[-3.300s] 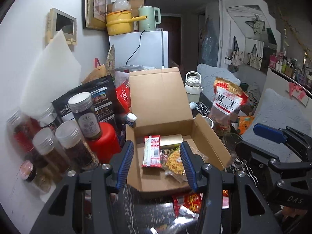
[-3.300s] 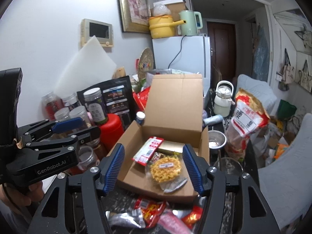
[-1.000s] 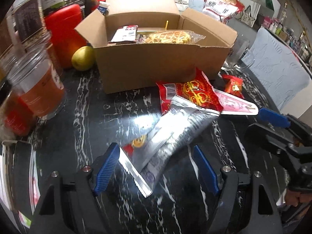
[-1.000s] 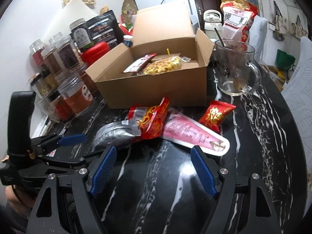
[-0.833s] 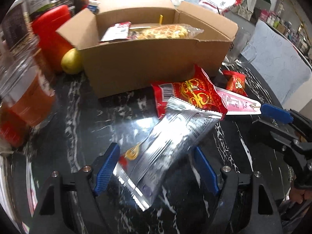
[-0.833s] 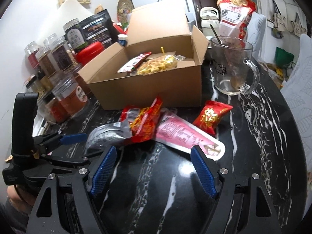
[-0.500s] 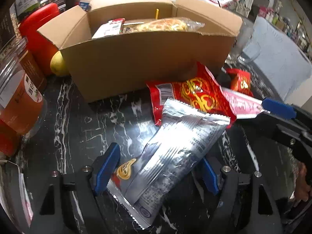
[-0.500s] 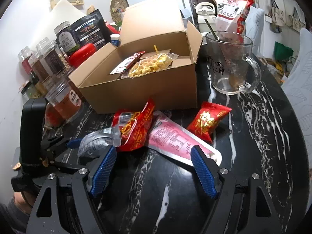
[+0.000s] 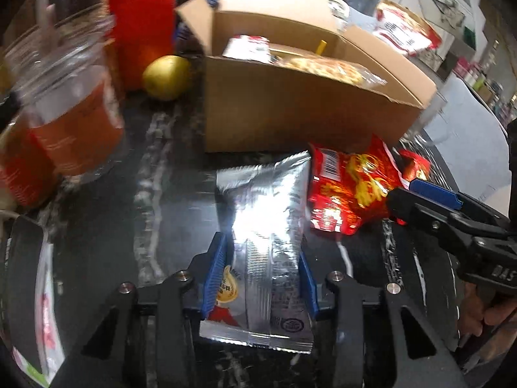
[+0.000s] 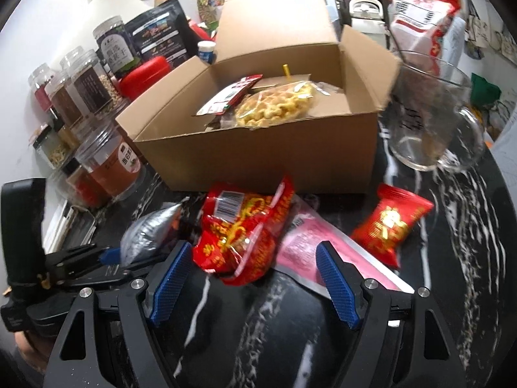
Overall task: Organize snacks
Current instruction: 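Lift the silver packet and red snack bag with both tools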
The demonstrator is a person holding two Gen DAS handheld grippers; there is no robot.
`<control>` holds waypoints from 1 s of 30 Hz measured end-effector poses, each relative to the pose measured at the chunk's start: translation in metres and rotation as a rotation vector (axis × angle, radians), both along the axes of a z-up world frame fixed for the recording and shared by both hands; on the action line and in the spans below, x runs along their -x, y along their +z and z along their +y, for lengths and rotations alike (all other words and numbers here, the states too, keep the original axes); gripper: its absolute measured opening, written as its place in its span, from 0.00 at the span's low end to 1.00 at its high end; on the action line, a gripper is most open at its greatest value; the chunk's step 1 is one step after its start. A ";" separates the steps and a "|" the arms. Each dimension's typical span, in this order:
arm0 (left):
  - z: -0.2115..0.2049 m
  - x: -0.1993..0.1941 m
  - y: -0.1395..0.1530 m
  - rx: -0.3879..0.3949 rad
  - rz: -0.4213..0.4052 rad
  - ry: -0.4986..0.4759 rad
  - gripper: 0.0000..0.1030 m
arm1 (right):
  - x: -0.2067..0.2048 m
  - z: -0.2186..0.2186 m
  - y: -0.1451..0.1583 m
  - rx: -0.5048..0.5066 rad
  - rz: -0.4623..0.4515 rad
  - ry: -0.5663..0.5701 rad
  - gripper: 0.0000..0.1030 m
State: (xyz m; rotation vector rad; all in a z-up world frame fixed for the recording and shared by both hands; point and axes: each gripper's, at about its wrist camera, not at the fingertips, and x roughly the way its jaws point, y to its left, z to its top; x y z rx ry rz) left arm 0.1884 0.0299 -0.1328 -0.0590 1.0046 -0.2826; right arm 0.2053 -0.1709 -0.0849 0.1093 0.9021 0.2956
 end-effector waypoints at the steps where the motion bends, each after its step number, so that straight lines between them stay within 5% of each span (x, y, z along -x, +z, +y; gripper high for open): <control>1: 0.004 0.001 0.002 -0.013 -0.011 0.014 0.40 | -0.002 0.004 -0.001 0.012 -0.002 0.007 0.77; 8: 0.015 0.001 -0.005 -0.007 -0.005 0.042 0.40 | -0.017 0.021 -0.013 0.044 0.017 0.022 0.75; 10: 0.016 0.001 -0.006 0.003 0.001 0.042 0.40 | -0.019 0.021 -0.016 0.049 0.025 0.006 0.66; 12: 0.015 0.001 -0.006 0.003 0.001 0.035 0.40 | -0.019 0.022 -0.018 0.078 0.014 -0.005 0.44; 14: 0.013 0.001 -0.006 -0.002 0.003 0.019 0.40 | -0.015 0.025 -0.017 0.096 0.014 0.020 0.40; 30: -0.004 0.054 -0.005 0.023 0.038 -0.082 0.40 | 0.066 -0.007 -0.014 0.105 0.051 0.006 0.39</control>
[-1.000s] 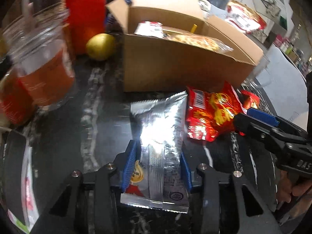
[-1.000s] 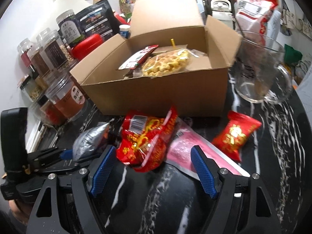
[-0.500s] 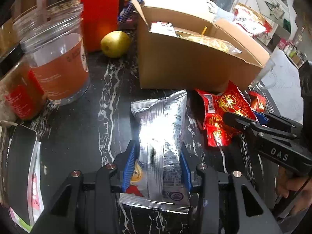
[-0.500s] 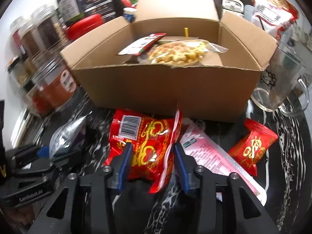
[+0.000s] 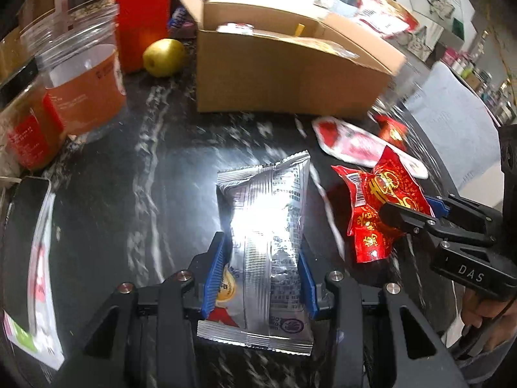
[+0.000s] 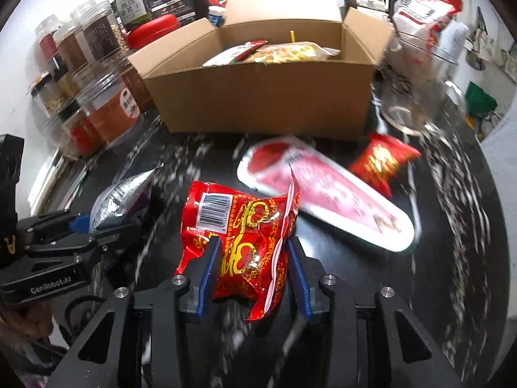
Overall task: Organize snacks
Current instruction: 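Lift the silver packet and red snack bag with both tools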
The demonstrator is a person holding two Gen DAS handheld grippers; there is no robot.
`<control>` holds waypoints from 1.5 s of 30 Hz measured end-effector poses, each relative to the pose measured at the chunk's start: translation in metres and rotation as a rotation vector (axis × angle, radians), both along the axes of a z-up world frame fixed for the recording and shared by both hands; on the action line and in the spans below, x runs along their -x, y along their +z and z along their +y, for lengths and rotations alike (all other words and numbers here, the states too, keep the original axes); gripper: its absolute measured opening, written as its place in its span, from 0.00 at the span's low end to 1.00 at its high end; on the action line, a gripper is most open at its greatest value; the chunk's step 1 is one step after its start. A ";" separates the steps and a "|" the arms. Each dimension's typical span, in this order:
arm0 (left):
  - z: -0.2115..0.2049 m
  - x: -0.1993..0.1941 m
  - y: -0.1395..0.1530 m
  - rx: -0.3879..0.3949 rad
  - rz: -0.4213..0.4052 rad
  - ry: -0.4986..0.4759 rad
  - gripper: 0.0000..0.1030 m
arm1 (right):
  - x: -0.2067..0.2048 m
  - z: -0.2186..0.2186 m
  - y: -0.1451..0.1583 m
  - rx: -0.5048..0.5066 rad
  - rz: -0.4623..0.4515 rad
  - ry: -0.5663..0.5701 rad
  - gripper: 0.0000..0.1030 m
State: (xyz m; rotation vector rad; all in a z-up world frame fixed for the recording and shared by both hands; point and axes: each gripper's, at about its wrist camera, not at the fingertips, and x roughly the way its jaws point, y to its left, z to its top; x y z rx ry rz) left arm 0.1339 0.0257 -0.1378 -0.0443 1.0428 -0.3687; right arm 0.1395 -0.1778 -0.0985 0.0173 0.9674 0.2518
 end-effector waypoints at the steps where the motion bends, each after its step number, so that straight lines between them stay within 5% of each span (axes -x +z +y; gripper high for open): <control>1: -0.003 0.002 0.001 0.000 0.004 -0.011 0.40 | 0.005 -0.002 0.000 0.000 0.003 -0.002 0.39; 11: -0.023 0.036 0.001 0.002 0.006 -0.087 0.40 | 0.051 -0.012 -0.001 -0.018 0.047 -0.034 0.40; 16: -0.024 0.037 0.000 0.000 -0.011 -0.054 0.40 | 0.050 -0.003 -0.010 -0.013 0.042 -0.046 0.65; 26: -0.030 0.037 -0.001 -0.045 -0.067 -0.033 0.41 | 0.053 0.012 -0.018 0.094 -0.018 -0.029 0.87; 32: -0.034 0.035 -0.002 -0.061 -0.078 -0.036 0.52 | 0.055 0.010 -0.017 0.098 -0.021 -0.024 0.86; 37: -0.031 0.035 -0.001 -0.034 -0.080 -0.031 0.52 | 0.057 0.014 -0.014 0.093 -0.043 0.014 0.66; 40: -0.024 0.035 -0.002 0.057 -0.069 -0.045 0.38 | 0.057 0.012 -0.012 0.078 -0.064 -0.004 0.44; 45: -0.021 0.038 -0.003 0.094 -0.072 -0.031 0.36 | 0.058 0.003 -0.010 0.009 -0.038 -0.002 0.44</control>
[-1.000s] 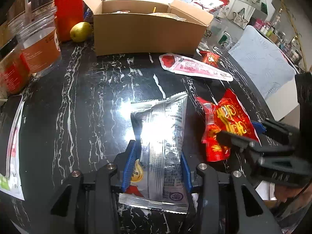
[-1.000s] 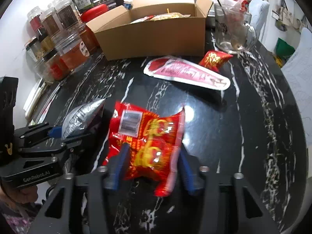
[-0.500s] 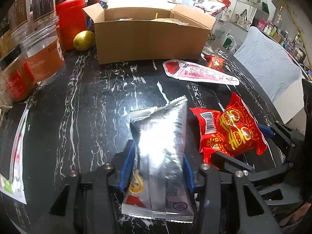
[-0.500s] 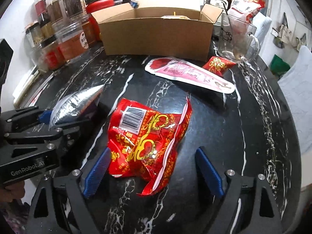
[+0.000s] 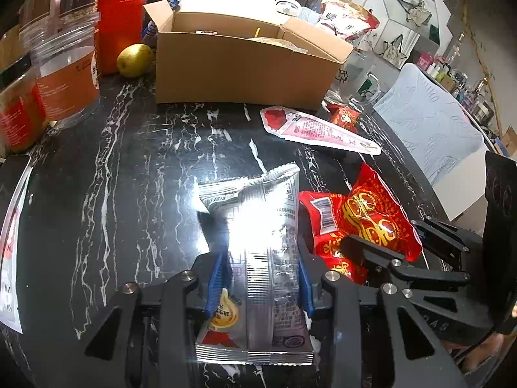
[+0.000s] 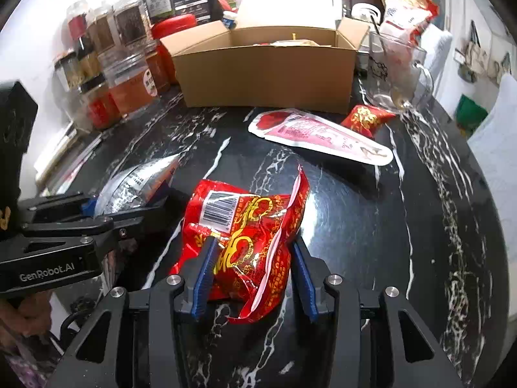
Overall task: Organize snacks
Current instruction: 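Lift the silver packet and red snack bag with both tools, then carry the silver packet and red snack bag with both tools over the box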
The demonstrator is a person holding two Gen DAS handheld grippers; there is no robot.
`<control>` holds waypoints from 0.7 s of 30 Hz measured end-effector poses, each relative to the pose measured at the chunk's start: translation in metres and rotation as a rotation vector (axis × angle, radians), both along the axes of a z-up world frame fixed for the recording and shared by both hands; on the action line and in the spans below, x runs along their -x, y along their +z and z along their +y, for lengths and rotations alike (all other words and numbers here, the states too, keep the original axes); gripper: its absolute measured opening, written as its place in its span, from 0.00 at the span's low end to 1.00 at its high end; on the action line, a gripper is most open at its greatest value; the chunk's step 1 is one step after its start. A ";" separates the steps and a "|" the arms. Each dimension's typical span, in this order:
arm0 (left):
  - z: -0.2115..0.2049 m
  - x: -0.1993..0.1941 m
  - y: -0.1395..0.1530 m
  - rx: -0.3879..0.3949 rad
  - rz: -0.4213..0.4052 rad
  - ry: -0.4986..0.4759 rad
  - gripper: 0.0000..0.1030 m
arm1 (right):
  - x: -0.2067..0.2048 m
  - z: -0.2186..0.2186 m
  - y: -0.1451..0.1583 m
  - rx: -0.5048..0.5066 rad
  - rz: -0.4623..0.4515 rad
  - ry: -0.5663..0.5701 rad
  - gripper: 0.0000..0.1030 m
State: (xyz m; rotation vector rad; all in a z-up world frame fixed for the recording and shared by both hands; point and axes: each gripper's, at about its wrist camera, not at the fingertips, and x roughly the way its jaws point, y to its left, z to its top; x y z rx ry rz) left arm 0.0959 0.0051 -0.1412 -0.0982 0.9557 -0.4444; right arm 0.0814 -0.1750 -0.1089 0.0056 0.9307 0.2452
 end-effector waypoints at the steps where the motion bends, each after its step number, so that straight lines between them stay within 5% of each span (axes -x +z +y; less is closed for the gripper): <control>1: 0.000 0.000 0.000 0.002 0.002 0.003 0.36 | 0.000 -0.002 0.000 -0.019 0.006 -0.002 0.44; 8: 0.001 0.005 0.010 0.072 -0.017 -0.016 0.35 | -0.001 -0.015 0.005 -0.136 0.028 -0.007 0.43; 11: 0.001 0.009 0.015 0.093 -0.031 -0.024 0.35 | 0.003 -0.017 0.009 -0.184 0.028 0.004 0.34; 21: 0.004 0.019 0.027 0.102 -0.072 -0.013 0.35 | 0.013 -0.017 0.019 -0.167 -0.030 -0.008 0.34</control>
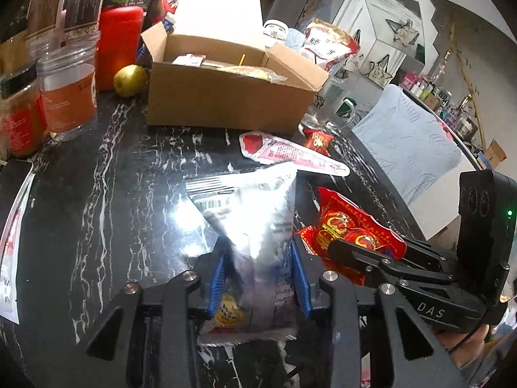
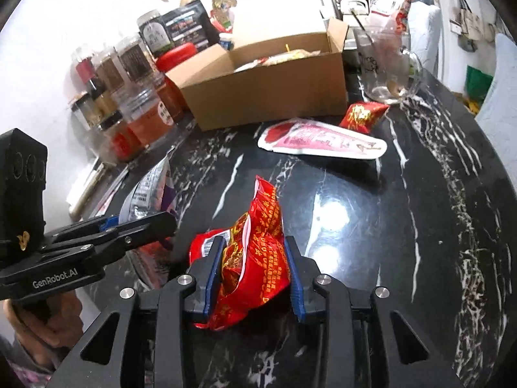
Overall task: Organize snacks
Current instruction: 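Carry the silver packet and red snack bag with both tools over the box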
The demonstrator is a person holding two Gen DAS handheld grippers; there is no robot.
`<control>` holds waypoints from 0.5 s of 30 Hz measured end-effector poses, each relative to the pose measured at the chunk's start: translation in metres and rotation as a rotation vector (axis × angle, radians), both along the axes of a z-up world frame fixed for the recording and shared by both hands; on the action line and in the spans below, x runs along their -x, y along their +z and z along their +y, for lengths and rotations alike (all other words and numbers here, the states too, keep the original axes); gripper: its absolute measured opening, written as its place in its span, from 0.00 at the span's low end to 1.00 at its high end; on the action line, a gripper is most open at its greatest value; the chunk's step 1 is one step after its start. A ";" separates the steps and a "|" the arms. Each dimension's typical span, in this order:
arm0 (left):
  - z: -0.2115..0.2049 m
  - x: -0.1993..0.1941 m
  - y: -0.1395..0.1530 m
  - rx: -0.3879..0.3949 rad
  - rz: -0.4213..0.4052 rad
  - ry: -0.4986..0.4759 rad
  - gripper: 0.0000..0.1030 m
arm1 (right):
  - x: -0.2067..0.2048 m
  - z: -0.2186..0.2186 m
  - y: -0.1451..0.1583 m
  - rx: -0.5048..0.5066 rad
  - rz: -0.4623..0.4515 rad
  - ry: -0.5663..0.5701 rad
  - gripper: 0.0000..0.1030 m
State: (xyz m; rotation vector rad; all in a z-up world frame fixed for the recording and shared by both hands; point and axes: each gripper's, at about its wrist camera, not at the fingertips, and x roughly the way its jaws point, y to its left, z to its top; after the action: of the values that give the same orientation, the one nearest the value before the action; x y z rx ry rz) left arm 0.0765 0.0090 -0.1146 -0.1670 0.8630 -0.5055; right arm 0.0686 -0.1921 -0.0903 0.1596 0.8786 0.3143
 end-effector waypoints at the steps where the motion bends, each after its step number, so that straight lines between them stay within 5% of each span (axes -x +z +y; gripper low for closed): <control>1: 0.000 0.001 0.001 -0.002 -0.005 -0.002 0.35 | 0.001 0.000 0.002 0.000 -0.006 0.000 0.34; 15: -0.004 0.007 0.060 0.013 -0.203 -0.010 0.34 | 0.001 0.002 0.053 -0.010 -0.147 0.056 0.34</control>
State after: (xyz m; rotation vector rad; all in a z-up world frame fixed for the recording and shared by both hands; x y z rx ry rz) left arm 0.0691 0.0048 -0.0542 -0.1208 0.6630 -0.5273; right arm 0.0676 -0.1900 -0.0373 0.1192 0.7373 0.3780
